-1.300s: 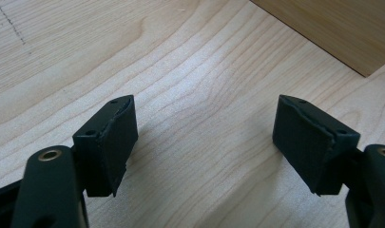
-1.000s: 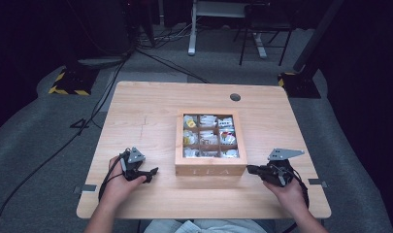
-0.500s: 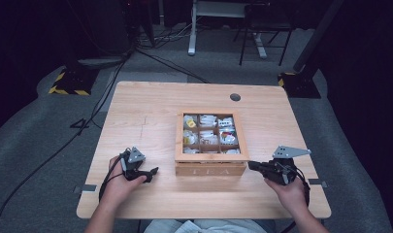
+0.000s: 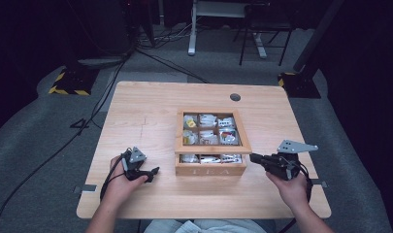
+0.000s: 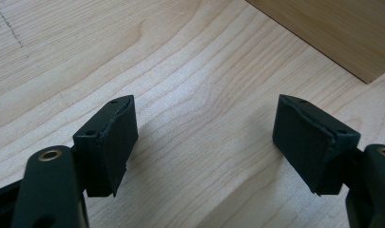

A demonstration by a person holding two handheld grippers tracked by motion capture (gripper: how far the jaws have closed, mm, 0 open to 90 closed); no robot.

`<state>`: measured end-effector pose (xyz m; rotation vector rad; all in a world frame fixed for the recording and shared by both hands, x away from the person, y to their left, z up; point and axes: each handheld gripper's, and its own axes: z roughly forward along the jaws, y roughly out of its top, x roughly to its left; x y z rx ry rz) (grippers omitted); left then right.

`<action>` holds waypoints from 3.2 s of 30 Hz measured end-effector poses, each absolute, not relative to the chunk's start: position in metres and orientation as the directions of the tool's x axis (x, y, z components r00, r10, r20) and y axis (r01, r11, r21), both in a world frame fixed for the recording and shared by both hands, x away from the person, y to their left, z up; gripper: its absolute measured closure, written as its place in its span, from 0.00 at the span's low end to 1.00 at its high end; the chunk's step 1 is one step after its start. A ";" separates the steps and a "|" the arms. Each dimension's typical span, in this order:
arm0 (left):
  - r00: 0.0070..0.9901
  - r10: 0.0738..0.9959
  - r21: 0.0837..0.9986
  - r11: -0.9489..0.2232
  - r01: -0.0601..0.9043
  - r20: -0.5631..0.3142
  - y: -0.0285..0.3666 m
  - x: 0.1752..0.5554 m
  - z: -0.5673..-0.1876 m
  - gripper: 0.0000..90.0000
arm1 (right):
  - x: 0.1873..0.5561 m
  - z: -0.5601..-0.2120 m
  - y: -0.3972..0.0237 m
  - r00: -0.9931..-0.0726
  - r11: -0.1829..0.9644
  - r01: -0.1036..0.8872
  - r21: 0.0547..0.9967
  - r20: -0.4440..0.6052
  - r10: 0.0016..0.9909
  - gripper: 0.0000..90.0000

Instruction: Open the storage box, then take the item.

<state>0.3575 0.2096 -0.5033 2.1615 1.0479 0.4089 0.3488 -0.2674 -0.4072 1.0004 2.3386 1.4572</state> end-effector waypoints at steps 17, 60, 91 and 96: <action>0.626 0.780 0.704 -0.435 0.562 -0.017 0.207 0.357 -0.503 0.27 | 0.355 -0.381 -0.261 -0.705 0.198 0.399 0.895 0.162 0.691 1.00; 0.659 0.752 0.700 -0.459 0.546 -0.021 0.205 0.357 -0.503 0.25 | 0.396 -0.350 -0.241 -0.697 0.176 0.297 0.938 0.087 0.711 1.00; 0.726 0.686 0.751 -0.452 0.481 -0.052 0.213 0.352 -0.454 0.33 | 0.396 -0.353 -0.241 -0.700 0.178 0.309 0.934 0.097 0.707 1.00; 0.766 0.641 0.777 -0.460 0.430 -0.044 0.206 0.346 -0.437 0.32 | 0.395 -0.354 -0.241 -0.701 0.176 0.312 0.934 0.101 0.706 1.00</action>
